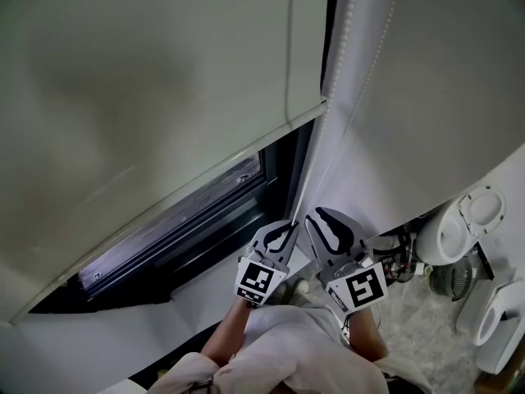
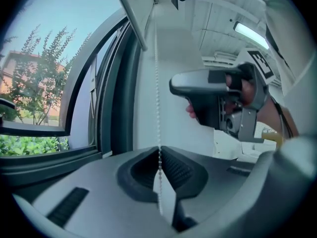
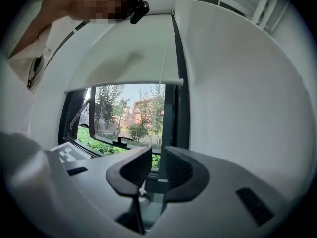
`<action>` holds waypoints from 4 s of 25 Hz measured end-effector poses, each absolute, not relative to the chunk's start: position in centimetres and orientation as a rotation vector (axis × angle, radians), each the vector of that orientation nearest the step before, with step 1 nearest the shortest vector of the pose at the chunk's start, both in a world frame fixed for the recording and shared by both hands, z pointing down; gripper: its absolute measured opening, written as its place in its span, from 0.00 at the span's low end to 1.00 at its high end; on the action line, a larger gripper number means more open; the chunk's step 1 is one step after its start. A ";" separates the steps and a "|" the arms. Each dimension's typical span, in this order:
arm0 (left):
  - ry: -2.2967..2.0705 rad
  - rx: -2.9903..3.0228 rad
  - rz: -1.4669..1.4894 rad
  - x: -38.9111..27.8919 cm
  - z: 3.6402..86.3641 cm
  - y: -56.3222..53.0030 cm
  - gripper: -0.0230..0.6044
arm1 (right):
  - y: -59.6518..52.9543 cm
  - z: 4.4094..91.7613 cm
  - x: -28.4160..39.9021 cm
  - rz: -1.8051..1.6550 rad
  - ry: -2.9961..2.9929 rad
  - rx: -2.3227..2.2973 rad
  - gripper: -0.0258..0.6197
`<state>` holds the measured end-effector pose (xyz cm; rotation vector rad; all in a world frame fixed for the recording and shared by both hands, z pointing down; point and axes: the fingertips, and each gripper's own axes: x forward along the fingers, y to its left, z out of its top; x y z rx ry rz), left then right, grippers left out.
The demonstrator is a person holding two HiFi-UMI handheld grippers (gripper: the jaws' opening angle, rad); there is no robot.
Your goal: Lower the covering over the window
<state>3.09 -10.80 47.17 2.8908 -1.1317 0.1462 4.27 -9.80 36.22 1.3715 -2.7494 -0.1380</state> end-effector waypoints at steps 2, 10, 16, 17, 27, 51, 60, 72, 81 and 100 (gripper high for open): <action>-1.132 2.890 0.146 3.1 47.2 -10.8 0.07 | -10.3 34.5 3.6 -0.192 -2.782 1.356 0.16; -1.147 2.882 0.141 2.8 47.1 -10.9 0.07 | -11.8 30.0 1.7 -0.316 -2.854 1.304 0.16; -1.143 2.888 0.139 2.7 47.3 -10.9 0.07 | -12.2 28.7 1.1 -0.359 -2.877 1.289 0.16; -1.142 2.889 0.138 2.8 47.3 -10.8 0.07 | -12.3 28.5 1.1 -0.361 -2.883 1.286 0.15; -1.125 2.873 0.163 3.0 48.2 -10.5 0.07 | -12.3 29.5 1.2 -0.210 -2.964 1.329 0.04; -1.106 2.771 0.351 2.6 57.7 -10.2 0.07 | -12.9 39.0 0.7 0.041 -2.923 1.294 0.04; -1.084 2.720 0.384 2.3 61.4 -9.8 0.07 | -12.8 42.8 0.3 0.134 -2.883 1.276 0.04; -1.050 2.641 0.456 2.2 66.6 -9.0 0.07 | -12.5 47.9 0.2 0.249 -2.812 1.248 0.04; -1.025 2.623 0.482 2.3 69.6 -8.6 0.07 | -12.2 50.6 -0.1 0.301 -2.774 1.215 0.04; -1.036 2.555 0.501 1.3 72.2 -7.2 0.07 | -11.5 54.9 -0.2 0.390 -2.714 1.172 0.04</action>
